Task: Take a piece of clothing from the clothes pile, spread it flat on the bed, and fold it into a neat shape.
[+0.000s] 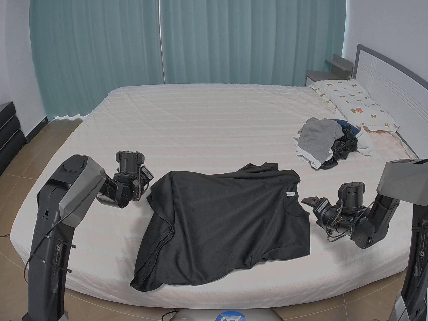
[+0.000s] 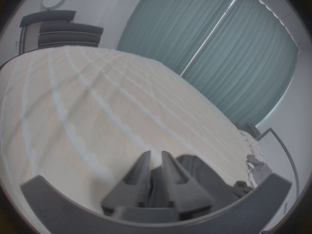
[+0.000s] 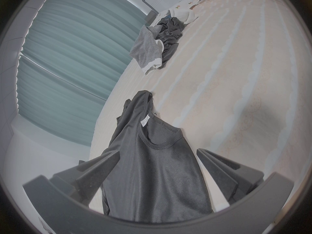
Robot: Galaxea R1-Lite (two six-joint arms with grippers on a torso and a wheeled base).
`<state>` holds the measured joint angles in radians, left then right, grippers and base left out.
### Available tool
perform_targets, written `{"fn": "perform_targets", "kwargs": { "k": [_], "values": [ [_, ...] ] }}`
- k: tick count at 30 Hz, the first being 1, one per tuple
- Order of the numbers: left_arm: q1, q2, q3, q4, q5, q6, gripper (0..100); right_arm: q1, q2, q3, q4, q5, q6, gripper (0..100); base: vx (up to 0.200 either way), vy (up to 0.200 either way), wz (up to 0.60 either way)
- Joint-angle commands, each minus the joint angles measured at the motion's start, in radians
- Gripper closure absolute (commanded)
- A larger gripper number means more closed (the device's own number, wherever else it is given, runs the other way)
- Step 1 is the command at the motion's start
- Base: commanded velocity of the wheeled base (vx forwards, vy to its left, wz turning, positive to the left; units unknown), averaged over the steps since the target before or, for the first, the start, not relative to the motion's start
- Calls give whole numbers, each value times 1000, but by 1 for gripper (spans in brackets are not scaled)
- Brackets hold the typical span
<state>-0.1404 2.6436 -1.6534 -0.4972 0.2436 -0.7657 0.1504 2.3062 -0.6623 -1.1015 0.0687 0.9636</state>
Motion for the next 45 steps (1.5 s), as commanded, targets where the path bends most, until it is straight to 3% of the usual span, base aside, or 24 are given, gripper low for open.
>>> {"fn": "perform_targets", "kwargs": {
  "k": [1, 5, 28, 29, 37, 45],
  "values": [
    [1, -47, 92, 3, -69, -23, 0, 0, 2, 12, 0, 2, 1, 0, 0, 0, 0],
    [-19, -77, 159, 2, -145, -53, 0, 1, 2, 13, 0, 2, 0, 0, 0, 0, 0],
    [-57, 2, 122, 14, -150, -49, 0, 11, 4, 17, -1, 2, 0, 0, 0, 0, 0],
    [-57, 6, 112, 14, -150, -50, 100, 11, 6, 15, 0, 2, 0, 0, 0, 0, 0],
    [-36, 7, 57, 12, -127, -53, 100, 11, 4, 15, -1, 2, 0, 0, 0, 0, 0],
    [7, 7, -98, 12, -17, -53, 100, 11, 6, 17, -1, 0, 0, 0, 0, 0, 0]
  ]
}}
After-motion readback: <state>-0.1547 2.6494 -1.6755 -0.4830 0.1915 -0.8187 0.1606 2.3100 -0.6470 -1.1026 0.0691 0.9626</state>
